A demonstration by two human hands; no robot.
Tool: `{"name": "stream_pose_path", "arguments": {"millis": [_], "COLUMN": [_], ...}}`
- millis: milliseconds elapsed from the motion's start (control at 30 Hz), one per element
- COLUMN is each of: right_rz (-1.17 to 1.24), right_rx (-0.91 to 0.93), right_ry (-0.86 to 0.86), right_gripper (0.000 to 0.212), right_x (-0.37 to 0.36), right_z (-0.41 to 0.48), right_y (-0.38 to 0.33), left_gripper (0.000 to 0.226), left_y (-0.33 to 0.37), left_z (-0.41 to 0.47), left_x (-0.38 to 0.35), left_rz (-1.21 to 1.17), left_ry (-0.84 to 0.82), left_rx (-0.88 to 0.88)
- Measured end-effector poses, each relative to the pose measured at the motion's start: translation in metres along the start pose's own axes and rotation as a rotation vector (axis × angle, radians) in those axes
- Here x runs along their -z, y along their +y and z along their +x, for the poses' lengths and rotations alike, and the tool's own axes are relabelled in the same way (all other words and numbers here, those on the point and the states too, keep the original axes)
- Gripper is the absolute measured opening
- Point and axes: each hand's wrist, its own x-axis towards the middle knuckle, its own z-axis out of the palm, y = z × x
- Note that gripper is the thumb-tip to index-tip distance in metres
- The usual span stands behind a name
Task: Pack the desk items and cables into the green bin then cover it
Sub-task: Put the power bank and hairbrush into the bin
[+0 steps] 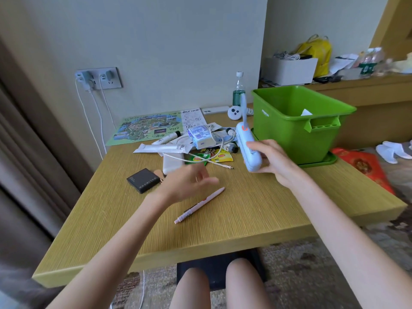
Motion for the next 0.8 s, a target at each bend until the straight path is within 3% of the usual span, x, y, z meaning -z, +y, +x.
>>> {"name": "stream_pose_path", "arguments": {"millis": [67,167,267,367,533,633,700,800], "right_rz": [0.203,0.394,0.316,0.240,0.206,0.166,0.140,0.149], "right_rx": [-0.046,-0.094,-0.040,-0.013,-0.017,-0.022,-0.040,-0.071], "right_ry": [-0.097,-0.178,-0.214,-0.239,-0.206,-0.210,-0.200,-0.137], "right_gripper": [0.045,0.051,0.053,0.052,0.044,0.040,0.039,0.032], "right_x": [0.000,0.000,-0.003,-0.006,-0.006,-0.008,-0.013,-0.022], "right_z": [-0.002,-0.007,-0.011,-0.013,-0.013,-0.012,-0.011,-0.009], "right_y": [-0.002,-0.005,-0.002,0.002,0.001,-0.001,0.000,0.003], "left_gripper": [0.059,0.051,0.036,0.042,0.036,0.027,0.034,0.069], "left_y": [0.006,0.011,0.013,0.016,0.015,0.003,-0.011,-0.027], "left_z": [-0.002,-0.004,-0.007,-0.009,-0.006,-0.002,-0.004,-0.013], "left_x": [-0.009,-0.019,-0.020,-0.020,0.000,0.017,0.025,0.027], "left_rz": [0.123,0.230,0.219,0.247,-0.149,-0.133,-0.009,0.305], "left_ry": [-0.076,-0.100,-0.090,-0.015,0.094,0.297,0.378,0.270], "left_rx": [0.006,-0.035,-0.084,-0.079,0.070,0.152,0.273,0.464]}}
